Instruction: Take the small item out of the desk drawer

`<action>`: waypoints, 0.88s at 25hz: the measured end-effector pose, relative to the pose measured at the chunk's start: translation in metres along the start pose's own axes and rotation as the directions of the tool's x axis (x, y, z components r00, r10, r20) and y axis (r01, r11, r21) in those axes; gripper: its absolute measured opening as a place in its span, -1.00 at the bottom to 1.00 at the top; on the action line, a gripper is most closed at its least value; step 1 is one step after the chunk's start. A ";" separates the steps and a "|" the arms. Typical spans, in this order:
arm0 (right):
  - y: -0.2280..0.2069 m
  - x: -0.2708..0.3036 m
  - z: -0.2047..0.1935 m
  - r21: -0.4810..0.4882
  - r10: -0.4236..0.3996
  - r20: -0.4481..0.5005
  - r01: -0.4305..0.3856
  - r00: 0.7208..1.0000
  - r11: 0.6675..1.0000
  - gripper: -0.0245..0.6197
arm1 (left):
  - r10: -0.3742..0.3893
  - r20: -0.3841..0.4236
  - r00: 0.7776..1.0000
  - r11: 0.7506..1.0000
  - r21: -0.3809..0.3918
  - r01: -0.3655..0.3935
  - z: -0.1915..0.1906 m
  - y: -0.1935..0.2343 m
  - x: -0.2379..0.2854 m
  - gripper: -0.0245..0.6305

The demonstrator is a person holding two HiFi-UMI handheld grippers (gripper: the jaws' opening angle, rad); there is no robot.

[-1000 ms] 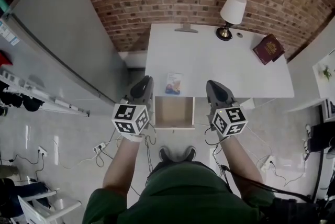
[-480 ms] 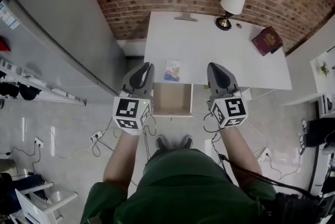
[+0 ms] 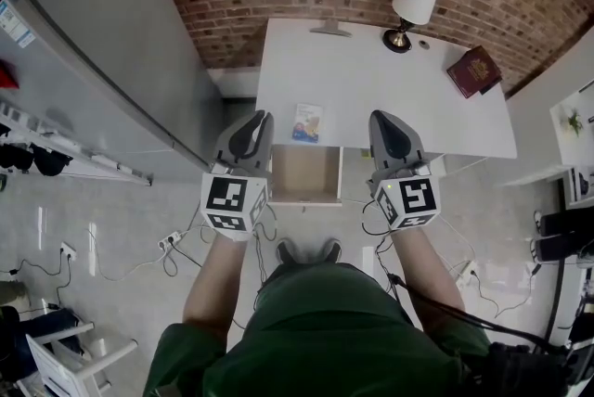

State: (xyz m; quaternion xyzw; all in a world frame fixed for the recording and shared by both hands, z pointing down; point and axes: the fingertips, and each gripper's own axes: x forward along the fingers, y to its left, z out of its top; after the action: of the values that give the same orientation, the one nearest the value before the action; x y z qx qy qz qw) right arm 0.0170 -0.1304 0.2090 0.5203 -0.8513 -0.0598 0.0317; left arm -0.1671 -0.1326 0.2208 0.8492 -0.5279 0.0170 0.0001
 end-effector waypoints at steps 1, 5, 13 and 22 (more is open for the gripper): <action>0.000 0.000 0.000 0.001 0.000 -0.002 0.000 1.000 1.000 -0.91 | 0.000 -0.001 1.000 1.000 0.000 0.000 0.000 0.000 0.000 -0.84; -0.002 -0.001 -0.001 0.009 0.000 -0.003 0.000 1.000 1.000 -0.91 | 0.004 0.001 1.000 1.000 0.002 -0.004 0.002 0.001 -0.001 -0.84; -0.003 0.000 -0.003 0.015 -0.003 -0.002 0.003 1.000 1.000 -0.92 | 0.024 0.009 1.000 1.000 0.012 -0.024 0.005 0.009 -0.004 -0.84; -0.002 0.004 -0.005 0.014 -0.002 -0.011 0.002 1.000 1.000 -0.92 | 0.020 0.004 1.000 1.000 0.005 -0.020 0.001 0.011 -0.002 -0.84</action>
State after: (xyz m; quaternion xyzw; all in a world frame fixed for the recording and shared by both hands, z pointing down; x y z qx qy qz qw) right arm 0.0179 -0.1350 0.2141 0.5215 -0.8511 -0.0511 0.0329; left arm -0.1780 -0.1355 0.2195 0.8439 -0.5362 0.0167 -0.0035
